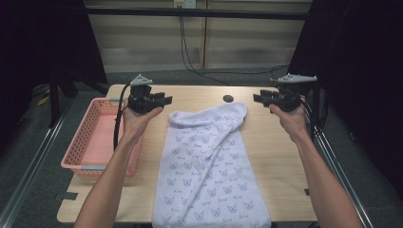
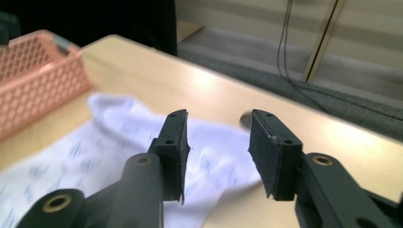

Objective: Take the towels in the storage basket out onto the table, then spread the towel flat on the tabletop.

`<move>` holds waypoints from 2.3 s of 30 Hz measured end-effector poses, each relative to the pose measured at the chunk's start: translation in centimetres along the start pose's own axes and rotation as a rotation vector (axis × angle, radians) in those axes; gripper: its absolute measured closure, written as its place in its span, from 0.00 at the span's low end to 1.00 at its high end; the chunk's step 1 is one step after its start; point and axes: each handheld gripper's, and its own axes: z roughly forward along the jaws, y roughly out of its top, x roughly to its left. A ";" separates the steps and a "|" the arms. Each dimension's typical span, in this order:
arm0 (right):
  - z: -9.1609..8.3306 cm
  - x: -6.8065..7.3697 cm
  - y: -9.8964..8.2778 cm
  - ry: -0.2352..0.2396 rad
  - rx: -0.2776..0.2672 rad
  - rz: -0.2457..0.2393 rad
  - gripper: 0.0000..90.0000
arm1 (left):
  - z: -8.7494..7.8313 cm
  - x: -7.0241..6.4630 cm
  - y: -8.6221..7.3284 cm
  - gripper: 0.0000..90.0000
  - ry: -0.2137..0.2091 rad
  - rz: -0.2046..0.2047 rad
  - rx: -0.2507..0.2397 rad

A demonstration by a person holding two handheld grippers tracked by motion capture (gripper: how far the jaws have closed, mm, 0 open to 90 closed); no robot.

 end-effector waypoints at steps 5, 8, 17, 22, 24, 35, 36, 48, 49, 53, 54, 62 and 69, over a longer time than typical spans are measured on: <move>-1.8 2.3 -4.6 0.099 0.030 -0.007 0.61 | -0.8 -3.3 -3.1 0.72 -0.087 0.050 0.062; -2.2 3.4 -6.9 0.137 0.052 -0.006 0.60 | -1.1 -5.2 -6.0 0.75 -0.139 0.062 0.118; 0.1 8.3 -15.4 0.248 0.290 -0.094 0.60 | -1.1 -6.8 -15.3 0.75 -0.198 0.039 0.319; 1.4 9.0 -16.9 0.206 0.334 -0.161 0.63 | -1.7 -6.9 -16.5 0.68 -0.195 0.038 0.340; 1.1 9.1 -16.9 0.183 0.339 -0.183 0.80 | -1.9 -6.8 -16.9 0.68 -0.193 0.040 0.340; -4.4 8.3 -19.3 0.181 0.384 -0.116 0.97 | -2.4 -8.8 -18.1 0.96 -0.197 0.144 0.376; -5.0 8.5 -19.6 0.181 0.391 -0.109 0.97 | -2.5 -8.9 -18.2 0.97 -0.200 0.150 0.380; -7.0 11.0 -20.3 0.246 0.442 -0.141 0.95 | -4.7 -10.5 -19.4 0.98 -0.270 0.142 0.412; -7.0 11.0 -20.3 0.248 0.443 -0.152 0.95 | -4.9 -10.6 -19.5 0.98 -0.271 0.147 0.410; -7.1 10.9 -20.4 0.287 0.436 -0.133 0.86 | -5.5 -10.7 -19.8 0.95 -0.305 0.111 0.420; -7.2 10.8 -20.3 0.284 0.421 -0.129 0.81 | -5.6 -10.7 -19.6 0.90 -0.294 0.126 0.420; -6.9 9.7 -19.2 0.202 0.305 -0.082 0.55 | -4.1 -9.2 -17.6 0.65 -0.242 0.072 0.341; -5.6 8.5 -18.5 0.151 0.275 -0.066 0.44 | -1.9 -7.1 -15.9 0.57 -0.199 0.006 0.290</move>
